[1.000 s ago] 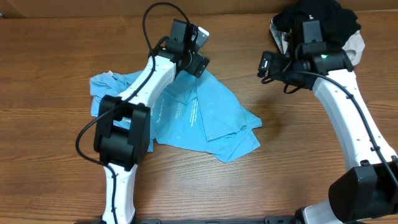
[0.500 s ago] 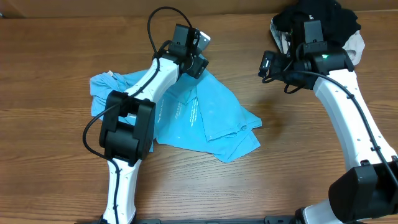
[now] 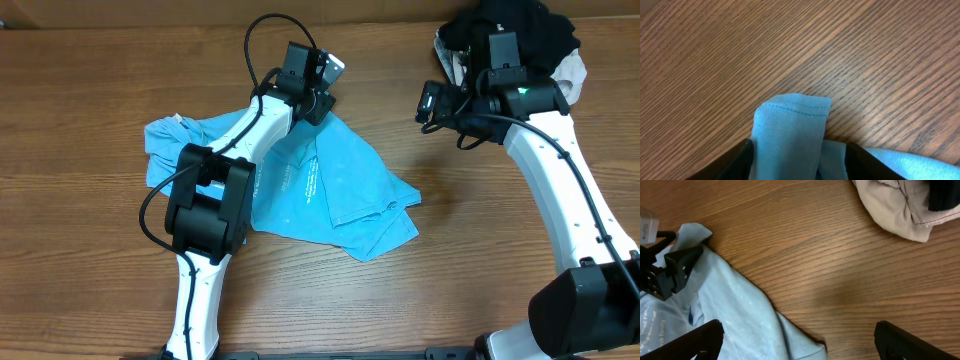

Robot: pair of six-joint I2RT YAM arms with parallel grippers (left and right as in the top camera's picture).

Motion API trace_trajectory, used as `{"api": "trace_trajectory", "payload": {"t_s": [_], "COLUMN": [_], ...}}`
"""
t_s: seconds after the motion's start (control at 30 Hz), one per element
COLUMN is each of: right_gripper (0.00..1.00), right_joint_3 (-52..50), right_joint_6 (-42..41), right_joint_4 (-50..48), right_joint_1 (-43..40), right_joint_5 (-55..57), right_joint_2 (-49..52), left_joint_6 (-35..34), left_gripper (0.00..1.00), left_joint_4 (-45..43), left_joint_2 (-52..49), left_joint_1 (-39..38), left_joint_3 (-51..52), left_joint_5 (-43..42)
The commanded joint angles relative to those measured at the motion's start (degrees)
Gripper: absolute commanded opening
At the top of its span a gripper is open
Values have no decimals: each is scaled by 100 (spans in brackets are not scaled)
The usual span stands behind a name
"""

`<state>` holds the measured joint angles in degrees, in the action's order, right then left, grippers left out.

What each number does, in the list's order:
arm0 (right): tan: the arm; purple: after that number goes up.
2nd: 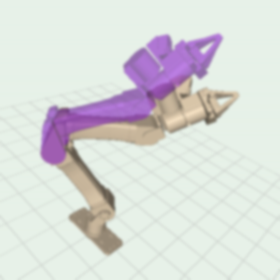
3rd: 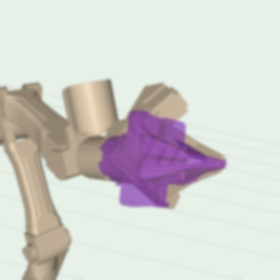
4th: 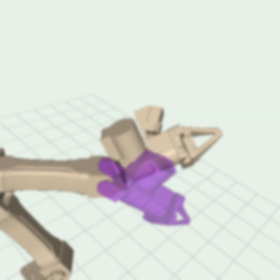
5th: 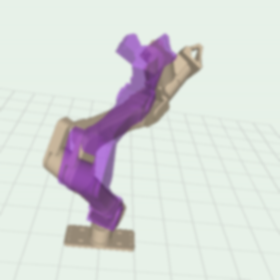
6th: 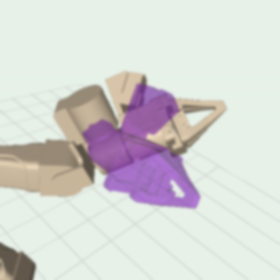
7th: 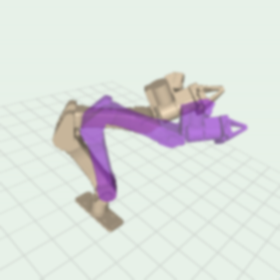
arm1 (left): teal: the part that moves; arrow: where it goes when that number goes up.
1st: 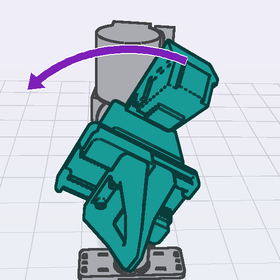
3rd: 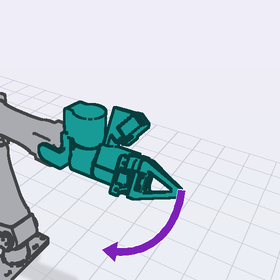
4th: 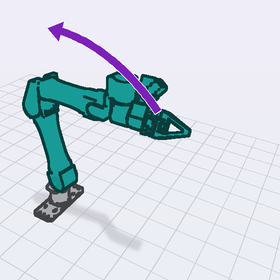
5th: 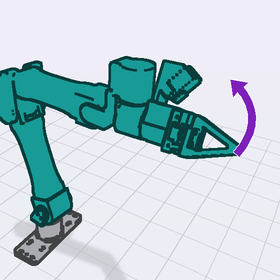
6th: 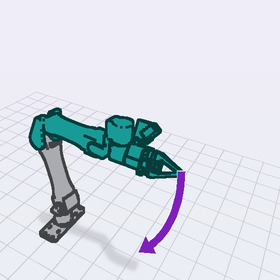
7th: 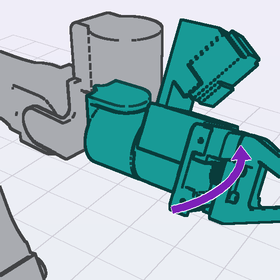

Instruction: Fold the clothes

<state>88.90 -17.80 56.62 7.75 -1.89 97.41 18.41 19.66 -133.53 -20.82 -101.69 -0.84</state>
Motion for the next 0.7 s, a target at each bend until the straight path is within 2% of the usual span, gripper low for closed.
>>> {"api": "trace_trajectory", "payload": {"t_s": [0.0, 0.5, 0.6, 0.67], "right_gripper": [100, 100, 100, 100], "right_joint_3": [39, 39, 39, 39], "right_joint_6": [-24, 17, 17, 17], "right_joint_4": [-92, -79, -85, -83], "right_joint_1": [-7, -7, -7, -7], "right_joint_5": [74, 208, 212, 243], "right_joint_2": [-4, -4, -4, -4], "left_joint_6": [92, 90, 87, 55], "left_gripper": [56, 50, 41, 31], "left_joint_4": [-57, -203, -240, -236], "left_joint_2": [-127, -459, -455, -452], "left_joint_1": [-22, -22, -33, -37], "left_joint_3": [-166, -166, -205, -267], "left_joint_5": [-63, 339, 684, 907]}}
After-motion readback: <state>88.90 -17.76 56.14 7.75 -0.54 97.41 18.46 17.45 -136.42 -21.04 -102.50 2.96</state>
